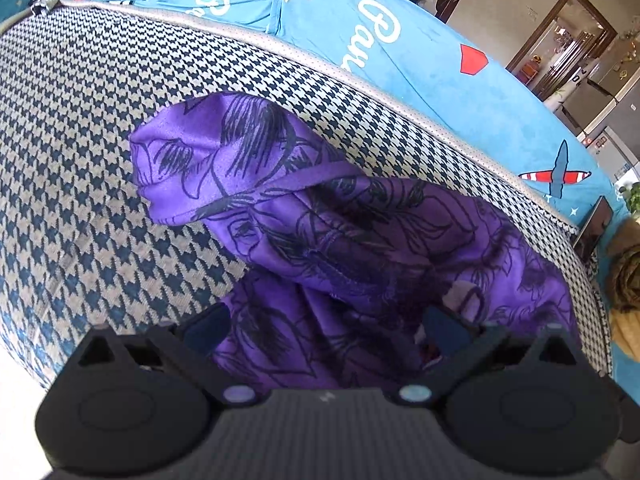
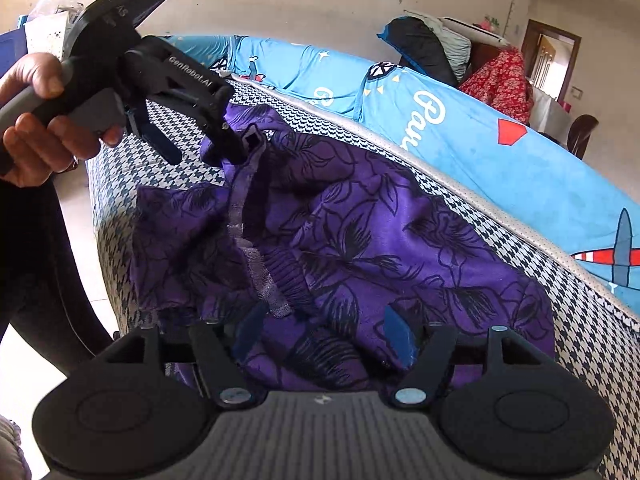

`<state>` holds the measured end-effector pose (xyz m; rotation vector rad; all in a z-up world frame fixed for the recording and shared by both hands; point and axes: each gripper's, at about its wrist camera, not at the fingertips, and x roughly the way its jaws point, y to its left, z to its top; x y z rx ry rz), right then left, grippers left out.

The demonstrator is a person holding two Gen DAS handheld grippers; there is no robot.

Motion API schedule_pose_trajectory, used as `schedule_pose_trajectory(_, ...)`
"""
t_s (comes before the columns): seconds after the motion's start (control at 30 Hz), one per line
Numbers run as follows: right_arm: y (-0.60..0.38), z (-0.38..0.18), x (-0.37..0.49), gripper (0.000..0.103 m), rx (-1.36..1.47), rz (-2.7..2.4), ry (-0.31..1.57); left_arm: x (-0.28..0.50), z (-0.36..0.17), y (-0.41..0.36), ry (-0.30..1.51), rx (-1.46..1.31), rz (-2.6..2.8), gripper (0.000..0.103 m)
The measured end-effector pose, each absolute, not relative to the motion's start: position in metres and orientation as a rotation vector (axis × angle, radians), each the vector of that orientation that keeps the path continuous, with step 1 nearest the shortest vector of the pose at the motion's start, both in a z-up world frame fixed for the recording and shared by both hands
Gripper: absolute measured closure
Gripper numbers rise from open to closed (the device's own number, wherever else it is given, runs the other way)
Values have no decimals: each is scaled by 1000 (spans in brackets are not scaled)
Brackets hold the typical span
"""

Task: Fold clothes

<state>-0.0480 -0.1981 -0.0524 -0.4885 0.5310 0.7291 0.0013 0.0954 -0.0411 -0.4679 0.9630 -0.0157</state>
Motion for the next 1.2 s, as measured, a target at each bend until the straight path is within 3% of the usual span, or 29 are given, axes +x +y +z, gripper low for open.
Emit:
schedule_pose_trajectory(0.53,-174,-68,-42,38,-615,709,485,25,-50,105,1002,-726,-163,0)
schedule_pose_trajectory(0.63,-173,-69,-38,53,-612,684,488,30,-47,105,1000,-726,-140,0)
schedule_pose_trajectory(0.7,-174,-68,-35,69,-600,671,492,36,-46,103,995,-734,-148,0)
schedule_pose_trajectory(0.8,-175,-66,-32,82,-570,654,492,46,-47,97,1001,-714,-134,0)
schedule_pose_trajectory(0.97,-175,-65,-30,86,-560,636,494,59,-51,90,1008,-710,-111,0)
schedule_pose_trajectory(1.1,-175,-65,-29,86,-557,628,495,63,-49,83,1006,-680,-126,15)
schedule_pose_trajectory(1.2,-175,-65,-28,85,-553,625,506,63,-53,79,1027,-675,-122,21)
